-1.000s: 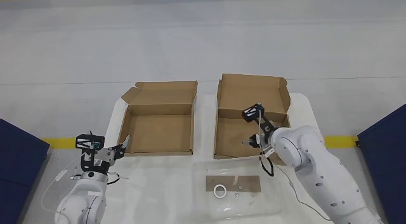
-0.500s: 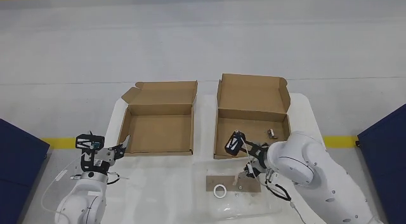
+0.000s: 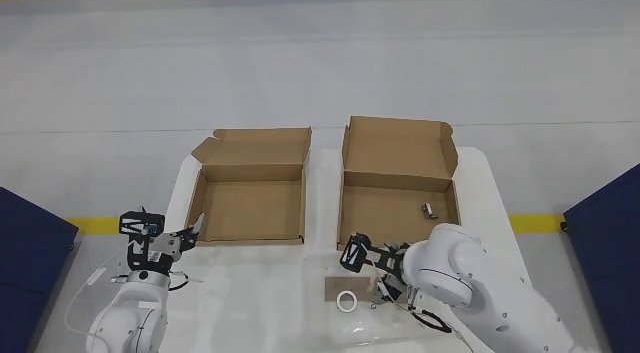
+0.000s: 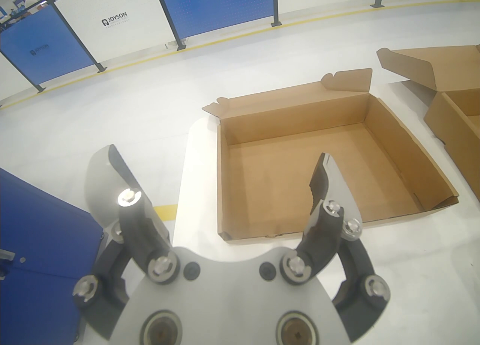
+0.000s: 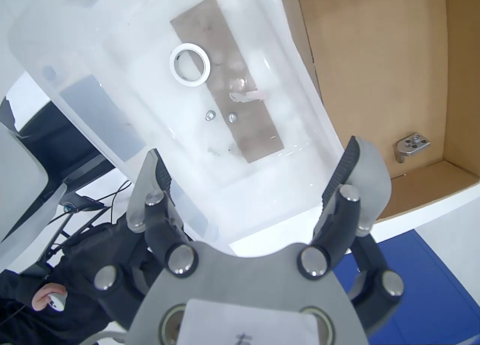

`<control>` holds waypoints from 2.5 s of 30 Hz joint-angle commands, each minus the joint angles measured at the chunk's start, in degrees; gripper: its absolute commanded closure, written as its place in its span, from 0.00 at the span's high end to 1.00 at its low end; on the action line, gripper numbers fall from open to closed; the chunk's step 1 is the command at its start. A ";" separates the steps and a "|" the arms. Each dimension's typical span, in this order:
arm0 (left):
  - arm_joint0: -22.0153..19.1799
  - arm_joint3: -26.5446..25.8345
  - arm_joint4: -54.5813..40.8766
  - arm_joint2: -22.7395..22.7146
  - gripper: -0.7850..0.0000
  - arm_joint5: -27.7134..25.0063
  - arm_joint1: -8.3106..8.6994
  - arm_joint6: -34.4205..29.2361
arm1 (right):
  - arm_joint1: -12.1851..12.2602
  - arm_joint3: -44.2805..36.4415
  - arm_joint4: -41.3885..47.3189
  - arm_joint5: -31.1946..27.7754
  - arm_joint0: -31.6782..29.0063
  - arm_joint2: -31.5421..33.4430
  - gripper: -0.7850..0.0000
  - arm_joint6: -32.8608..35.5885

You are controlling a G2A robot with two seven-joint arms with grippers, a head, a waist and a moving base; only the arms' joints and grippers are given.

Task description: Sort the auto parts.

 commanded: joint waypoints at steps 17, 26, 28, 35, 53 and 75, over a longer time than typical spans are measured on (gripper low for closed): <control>0.00 0.00 0.00 0.00 1.00 0.00 0.00 0.00 | 3.58 3.23 3.01 -1.81 4.78 -8.53 1.00 -2.10; 0.00 0.00 0.00 0.00 1.00 0.00 0.00 0.00 | 2.72 6.54 2.89 -2.77 6.22 -11.85 1.00 -2.78; 0.00 0.00 0.00 0.00 1.00 0.00 0.00 0.00 | 2.48 7.34 3.09 -3.17 6.98 -13.10 1.00 -3.18; 0.00 0.00 0.00 0.00 1.00 0.00 0.00 0.00 | 2.43 7.54 3.06 -3.19 7.08 -13.34 1.00 -3.71; 0.00 0.00 0.00 0.00 1.00 0.00 0.00 0.00 | 1.38 13.36 2.01 -3.35 7.66 -15.03 0.47 -6.77; 0.00 0.00 0.00 0.00 1.00 0.00 0.00 0.00 | -0.40 18.17 3.01 -3.39 9.50 -17.39 0.24 -7.12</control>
